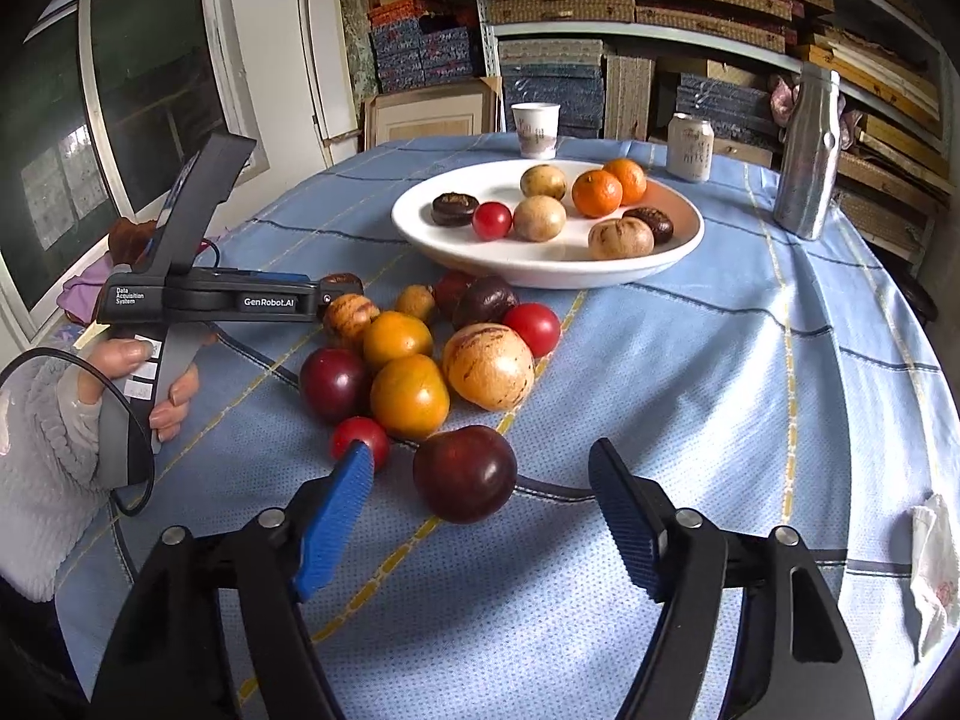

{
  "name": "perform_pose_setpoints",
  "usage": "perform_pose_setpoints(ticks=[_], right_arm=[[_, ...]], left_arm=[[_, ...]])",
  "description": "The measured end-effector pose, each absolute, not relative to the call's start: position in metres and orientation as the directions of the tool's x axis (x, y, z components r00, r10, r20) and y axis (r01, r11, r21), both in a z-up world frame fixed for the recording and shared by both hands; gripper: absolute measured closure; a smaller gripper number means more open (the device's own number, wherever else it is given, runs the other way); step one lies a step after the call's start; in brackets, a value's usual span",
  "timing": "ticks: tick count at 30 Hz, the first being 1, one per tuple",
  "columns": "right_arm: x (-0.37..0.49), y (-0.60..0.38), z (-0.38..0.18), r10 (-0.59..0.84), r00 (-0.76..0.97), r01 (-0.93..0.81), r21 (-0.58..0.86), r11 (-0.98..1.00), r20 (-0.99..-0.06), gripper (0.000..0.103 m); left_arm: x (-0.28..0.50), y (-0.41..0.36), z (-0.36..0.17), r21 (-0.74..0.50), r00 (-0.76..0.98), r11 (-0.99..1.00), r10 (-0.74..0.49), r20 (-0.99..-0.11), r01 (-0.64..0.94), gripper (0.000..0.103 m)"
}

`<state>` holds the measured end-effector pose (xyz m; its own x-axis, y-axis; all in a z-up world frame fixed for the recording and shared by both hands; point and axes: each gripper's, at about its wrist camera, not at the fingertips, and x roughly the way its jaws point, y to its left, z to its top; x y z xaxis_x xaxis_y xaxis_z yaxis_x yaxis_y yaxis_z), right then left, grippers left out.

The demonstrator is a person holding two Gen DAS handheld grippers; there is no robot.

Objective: Organize fruits
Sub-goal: 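Grasp the dark red cracked fruit with the left tool while the right tool grasps a dark red plum, then lift both fruits onto the white plate and open both tools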

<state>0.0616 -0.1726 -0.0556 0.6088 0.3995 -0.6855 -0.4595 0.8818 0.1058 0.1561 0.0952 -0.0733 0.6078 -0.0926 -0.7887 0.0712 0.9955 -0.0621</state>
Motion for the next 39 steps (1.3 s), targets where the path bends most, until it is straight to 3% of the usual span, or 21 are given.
perform_pose_setpoints(ticks=[4, 13, 17, 20, 32, 39], right_arm=[[0.066, -0.169, -0.060, 0.403, 0.583, -0.465, 0.117, 0.877, -0.706, 0.050], [0.075, -0.164, -0.071, 0.423, 0.512, -0.474, 0.165, 0.865, -0.748, 0.062], [0.075, -0.164, -0.073, 0.434, 0.500, -0.474, 0.183, 0.862, -0.750, 0.063], [0.075, -0.164, -0.072, 0.435, 0.501, -0.473, 0.185, 0.862, -0.748, 0.064], [0.079, -0.185, -0.061, 0.422, 0.587, -0.390, 0.215, 0.895, -0.691, 0.064], [0.097, -0.210, -0.014, 0.398, 0.681, -0.320, 0.238, 0.917, -0.616, 0.064]], left_arm=[[0.157, 0.090, -0.075, 0.010, 0.606, 0.997, -0.039, -0.794, 0.076, 0.033], [0.154, 0.086, -0.074, 0.018, 0.612, 0.995, -0.048, -0.790, 0.101, 0.043], [0.153, 0.084, -0.074, 0.016, 0.615, 0.994, -0.054, -0.787, 0.107, 0.048], [0.151, 0.082, -0.073, 0.007, 0.617, 0.993, -0.068, -0.784, 0.118, 0.060], [0.132, 0.086, -0.048, -0.003, 0.697, 0.996, -0.064, -0.714, 0.089, 0.061], [0.132, 0.087, 0.023, -0.014, 0.786, 0.997, -0.068, -0.615, 0.076, 0.061]])
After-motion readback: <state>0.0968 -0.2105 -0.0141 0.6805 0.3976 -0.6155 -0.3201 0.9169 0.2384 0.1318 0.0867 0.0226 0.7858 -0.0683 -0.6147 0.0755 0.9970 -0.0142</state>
